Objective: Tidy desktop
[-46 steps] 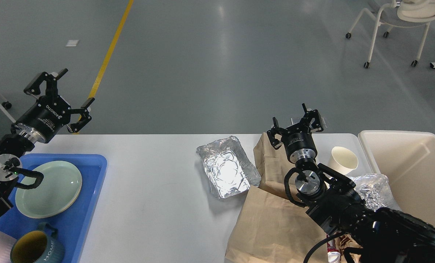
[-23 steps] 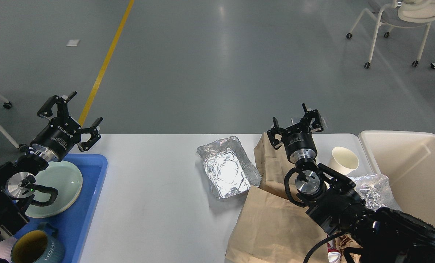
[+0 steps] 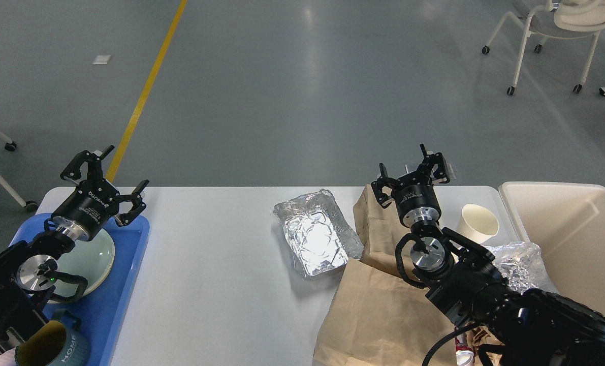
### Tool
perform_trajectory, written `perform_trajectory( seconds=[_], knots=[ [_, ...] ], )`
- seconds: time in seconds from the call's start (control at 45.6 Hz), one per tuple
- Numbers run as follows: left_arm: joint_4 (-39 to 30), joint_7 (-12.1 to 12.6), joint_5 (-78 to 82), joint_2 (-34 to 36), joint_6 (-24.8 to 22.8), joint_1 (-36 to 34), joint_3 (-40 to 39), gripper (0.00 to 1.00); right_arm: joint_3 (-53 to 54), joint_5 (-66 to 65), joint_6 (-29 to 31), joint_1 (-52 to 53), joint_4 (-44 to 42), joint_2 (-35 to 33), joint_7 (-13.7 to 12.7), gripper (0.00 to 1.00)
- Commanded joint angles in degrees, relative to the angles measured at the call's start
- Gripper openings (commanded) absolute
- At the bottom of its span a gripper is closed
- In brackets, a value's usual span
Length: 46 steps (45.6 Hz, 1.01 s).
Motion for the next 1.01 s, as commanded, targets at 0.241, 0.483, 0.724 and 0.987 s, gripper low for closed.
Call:
perform_trajectory(
  seconds=[0.241,0.483,0.724,0.987],
  knots=[
    [0.0,-0.1,-0.1,0.0,-0.2,0.1,-0.1,1.0,0.0,0.0,0.0,0.0,0.0,0.0,0.0,1.0],
    [0.0,-0.1,-0.1,0.0,-0.2,0.1,-0.1,1.0,0.0,0.0,0.0,0.0,0.0,0.0,0.0,1.0],
    [0.0,-0.1,-0.1,0.0,-0.2,0.1,0.0,1.0,0.0,0.0,0.0,0.0,0.0,0.0,0.0,1.0],
    [0.0,-0.1,-0.1,0.0,-0.2,0.1,0.0,1.0,-0.2,0.0,0.1,0.0,0.0,0.0,0.0,1.0]
  ],
)
